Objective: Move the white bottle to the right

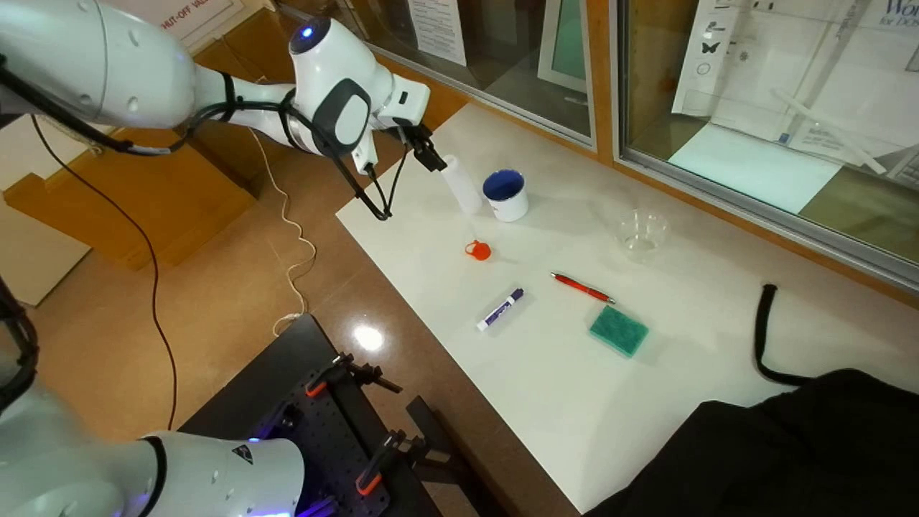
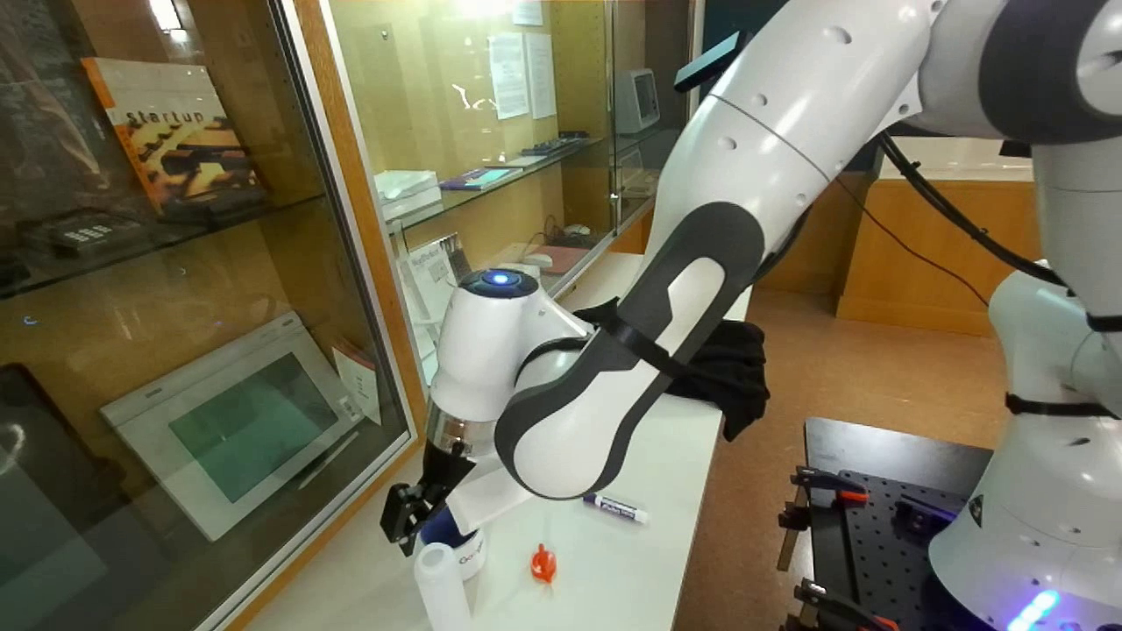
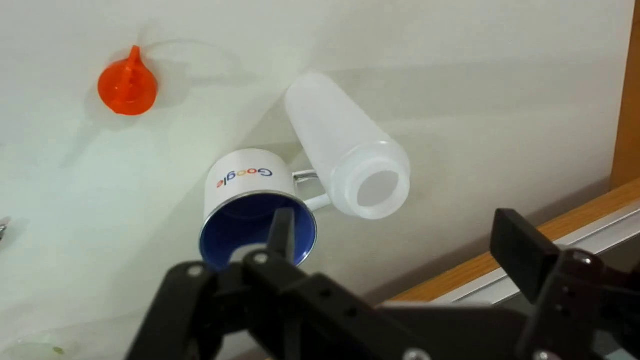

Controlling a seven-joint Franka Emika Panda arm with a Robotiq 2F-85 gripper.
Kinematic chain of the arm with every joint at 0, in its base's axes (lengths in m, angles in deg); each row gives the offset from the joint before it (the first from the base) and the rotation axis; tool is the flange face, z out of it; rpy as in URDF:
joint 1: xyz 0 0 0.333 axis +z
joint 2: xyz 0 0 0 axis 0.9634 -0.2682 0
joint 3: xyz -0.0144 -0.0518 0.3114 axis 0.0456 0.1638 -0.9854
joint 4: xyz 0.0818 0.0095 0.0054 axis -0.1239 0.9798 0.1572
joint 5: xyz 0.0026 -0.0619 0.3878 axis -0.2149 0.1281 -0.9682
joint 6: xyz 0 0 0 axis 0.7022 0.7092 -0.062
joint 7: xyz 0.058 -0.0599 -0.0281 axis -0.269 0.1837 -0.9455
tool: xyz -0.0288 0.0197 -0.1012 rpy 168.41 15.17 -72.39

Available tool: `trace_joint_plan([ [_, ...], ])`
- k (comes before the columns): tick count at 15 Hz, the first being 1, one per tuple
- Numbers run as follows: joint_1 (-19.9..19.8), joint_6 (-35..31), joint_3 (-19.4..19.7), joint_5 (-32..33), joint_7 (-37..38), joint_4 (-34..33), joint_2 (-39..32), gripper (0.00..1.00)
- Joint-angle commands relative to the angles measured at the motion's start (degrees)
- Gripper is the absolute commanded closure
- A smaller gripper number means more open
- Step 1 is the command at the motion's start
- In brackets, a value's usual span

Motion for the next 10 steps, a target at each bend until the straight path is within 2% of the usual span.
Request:
trace_joint_plan([
  [1, 3.31, 1.38, 3.28, 2.15, 4.12, -4.29, -3.84, 0.00],
  [5, 5.78, 2.60, 5.62, 3.45, 6.52, -6.96, -6.85, 0.00],
  [10, 7.19, 4.23, 6.75, 4.01, 8.02, -9.51, -9.45, 0.00],
])
